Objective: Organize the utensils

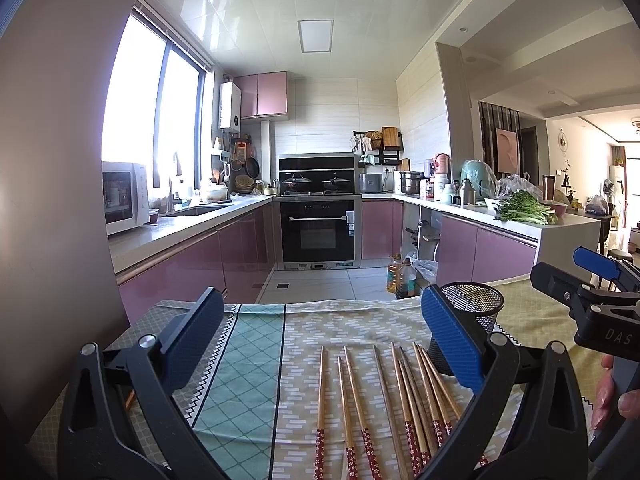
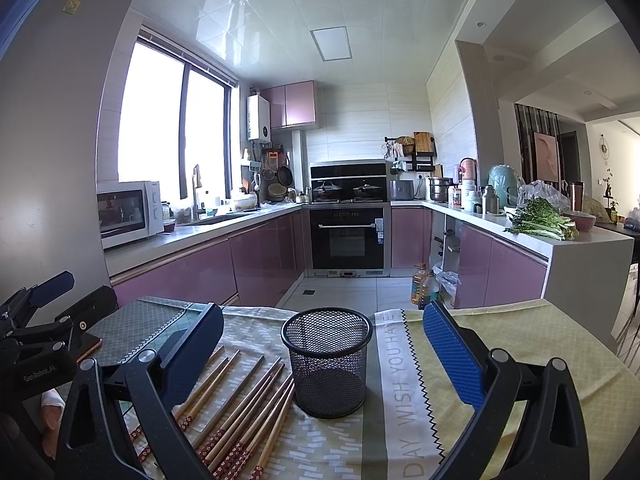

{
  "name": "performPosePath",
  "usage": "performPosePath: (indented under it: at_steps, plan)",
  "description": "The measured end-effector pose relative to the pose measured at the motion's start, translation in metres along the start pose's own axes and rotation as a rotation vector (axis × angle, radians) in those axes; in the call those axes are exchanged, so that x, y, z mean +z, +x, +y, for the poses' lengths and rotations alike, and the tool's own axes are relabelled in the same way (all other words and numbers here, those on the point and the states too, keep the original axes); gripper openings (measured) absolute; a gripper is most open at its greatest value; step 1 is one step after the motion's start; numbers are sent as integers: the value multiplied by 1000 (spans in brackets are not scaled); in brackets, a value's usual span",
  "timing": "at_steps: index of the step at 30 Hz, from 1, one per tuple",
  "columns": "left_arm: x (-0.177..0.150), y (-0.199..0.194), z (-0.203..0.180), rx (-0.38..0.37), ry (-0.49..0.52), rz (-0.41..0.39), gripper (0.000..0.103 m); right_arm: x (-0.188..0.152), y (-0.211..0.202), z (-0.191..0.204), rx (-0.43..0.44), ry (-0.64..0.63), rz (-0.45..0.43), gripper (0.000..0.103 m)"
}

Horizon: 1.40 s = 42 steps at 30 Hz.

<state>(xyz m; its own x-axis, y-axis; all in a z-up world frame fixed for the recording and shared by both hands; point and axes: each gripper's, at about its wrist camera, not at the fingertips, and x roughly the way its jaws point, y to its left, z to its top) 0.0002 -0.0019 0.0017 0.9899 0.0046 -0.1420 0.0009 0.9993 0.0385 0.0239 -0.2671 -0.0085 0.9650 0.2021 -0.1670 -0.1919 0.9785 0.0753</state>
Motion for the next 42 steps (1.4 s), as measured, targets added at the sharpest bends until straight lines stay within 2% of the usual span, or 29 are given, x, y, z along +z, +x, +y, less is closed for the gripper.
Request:
performPosePath:
  at_steps: [30,38,40,42]
  plan:
    - [-12,6,-3,1,12,4,97,-2,2,-7,5,16,9,97]
    - [-14,7,-4,-3,49,13,97,-4,4,-9,11,25,21,97]
    - [-14,8,-3,-4,105,33,97,-4,7,-12,27,30,49,97]
    - [-14,13,-3,-1,172,62,97,-8,16,-11,52,27,116,97]
